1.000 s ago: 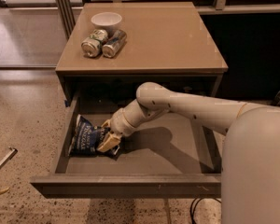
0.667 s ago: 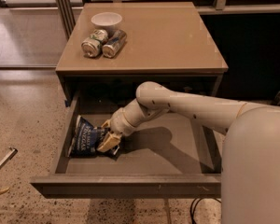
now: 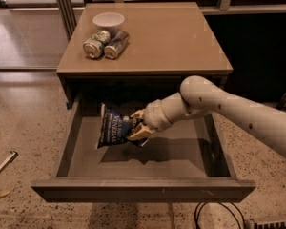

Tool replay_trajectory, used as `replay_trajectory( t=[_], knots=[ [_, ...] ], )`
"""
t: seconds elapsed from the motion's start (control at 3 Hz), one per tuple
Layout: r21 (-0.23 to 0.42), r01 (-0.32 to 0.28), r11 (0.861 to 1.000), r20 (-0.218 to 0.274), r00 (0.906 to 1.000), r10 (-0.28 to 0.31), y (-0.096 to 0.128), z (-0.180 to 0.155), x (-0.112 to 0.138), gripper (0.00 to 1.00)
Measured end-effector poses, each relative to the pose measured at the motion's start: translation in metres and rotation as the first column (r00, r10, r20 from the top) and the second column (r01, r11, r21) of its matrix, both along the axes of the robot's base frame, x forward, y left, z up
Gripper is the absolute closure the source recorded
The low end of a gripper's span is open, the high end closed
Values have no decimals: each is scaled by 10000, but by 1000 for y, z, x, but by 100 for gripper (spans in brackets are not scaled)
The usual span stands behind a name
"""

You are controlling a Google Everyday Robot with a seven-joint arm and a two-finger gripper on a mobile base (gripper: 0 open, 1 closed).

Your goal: Pick blue chip bag from top drawer and place on counter

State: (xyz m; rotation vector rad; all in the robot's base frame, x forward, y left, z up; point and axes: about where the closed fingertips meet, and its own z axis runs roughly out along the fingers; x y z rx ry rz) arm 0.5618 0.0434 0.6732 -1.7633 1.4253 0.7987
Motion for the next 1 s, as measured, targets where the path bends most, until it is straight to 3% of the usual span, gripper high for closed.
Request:
replay_trajectory(
  t=[0.33,1.0],
  knots=[
    [407,104,9991,615,9980,-129,-40,43,9,100],
    [1320,-258,9909,1549,9879,51,-73,131,44,100]
  ],
)
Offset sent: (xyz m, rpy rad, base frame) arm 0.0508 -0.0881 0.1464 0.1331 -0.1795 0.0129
